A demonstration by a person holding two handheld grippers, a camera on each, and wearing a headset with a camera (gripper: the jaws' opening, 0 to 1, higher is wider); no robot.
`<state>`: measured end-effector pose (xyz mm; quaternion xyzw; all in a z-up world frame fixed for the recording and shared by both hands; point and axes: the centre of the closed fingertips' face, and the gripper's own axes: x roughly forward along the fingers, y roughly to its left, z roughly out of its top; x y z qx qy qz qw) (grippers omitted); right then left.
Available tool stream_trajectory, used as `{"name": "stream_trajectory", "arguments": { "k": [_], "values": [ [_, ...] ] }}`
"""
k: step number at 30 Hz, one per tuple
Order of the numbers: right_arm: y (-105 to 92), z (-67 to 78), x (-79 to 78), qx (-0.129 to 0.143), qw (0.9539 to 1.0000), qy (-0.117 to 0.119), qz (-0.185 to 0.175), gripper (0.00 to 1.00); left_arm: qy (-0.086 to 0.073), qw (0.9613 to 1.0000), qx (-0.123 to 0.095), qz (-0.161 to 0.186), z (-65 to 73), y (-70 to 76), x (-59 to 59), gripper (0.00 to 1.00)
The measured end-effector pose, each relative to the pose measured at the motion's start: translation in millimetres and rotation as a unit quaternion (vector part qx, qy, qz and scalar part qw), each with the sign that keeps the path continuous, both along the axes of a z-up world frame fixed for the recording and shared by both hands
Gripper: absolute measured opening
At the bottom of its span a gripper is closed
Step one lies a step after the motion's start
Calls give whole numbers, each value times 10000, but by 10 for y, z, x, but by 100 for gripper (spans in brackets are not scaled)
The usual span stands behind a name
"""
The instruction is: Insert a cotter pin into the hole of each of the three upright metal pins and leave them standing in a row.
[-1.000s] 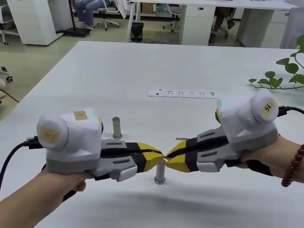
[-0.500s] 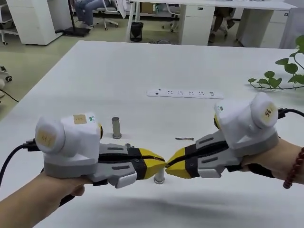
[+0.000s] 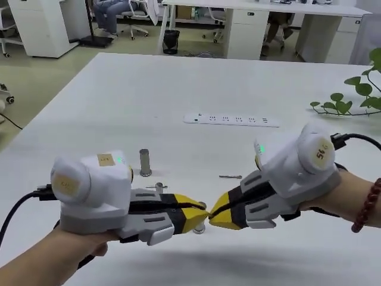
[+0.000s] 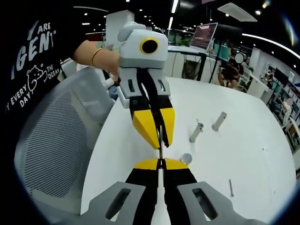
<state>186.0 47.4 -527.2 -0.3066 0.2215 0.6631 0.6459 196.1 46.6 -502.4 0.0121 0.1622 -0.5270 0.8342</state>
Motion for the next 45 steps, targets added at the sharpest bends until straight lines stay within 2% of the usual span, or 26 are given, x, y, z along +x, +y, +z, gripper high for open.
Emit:
{"name": "stream_trajectory", "arguments": {
  "k": [3,6,8,9,13,15,18,22,25,27,29,36,38,43,45],
  "values": [
    [-13,-5,20,-42,10000,-51,-7,0,-52,9999,120,83,-39,-11,9,10],
    [-61,-32,68,-211,9996,-170,-18,0,-76,9995,232,211,-87,-14,23,18],
    [-83,-48,92,-279,9994,-214,-33,0,-224,9988,309,300,-102,-6,45,21],
    [-89,-52,97,-299,9993,-219,-36,0,-240,9986,342,337,-118,-7,47,22],
    [-145,-88,164,-507,9980,-377,-58,0,-264,9974,364,563,-155,9,77,28],
    [-165,-107,192,-596,9973,-426,-53,0,-319,9962,368,718,-167,25,107,29],
    [-193,-130,233,-704,9963,-498,-47,0,-305,9949,311,913,-177,45,151,31],
    [-239,-178,292,-913,9937,-644,9,0,-329,9925,341,1124,-205,78,216,31],
    [-271,-212,338,-1043,9916,-761,45,0,-285,9911,373,1242,-236,96,250,32],
    [-301,-257,383,-1172,9894,-850,70,0,-260,9889,414,1402,-288,124,292,32],
    [-317,-288,421,-1206,9889,-867,36,0,-128,9878,391,1502,-346,134,308,32],
    [-374,-381,510,-1368,9857,-980,67,0,12,9864,620,1523,-518,112,341,29],
    [-387,-408,523,-1445,9841,-1026,104,0,-1,9855,691,1550,-553,102,364,29],
    [-396,-470,560,-1582,9805,-1142,217,0,77,9841,760,1602,-624,74,419,27],
    [-395,-479,573,-1585,9805,-1141,210,0,109,9834,781,1633,-649,70,438,26]
  ]
}}
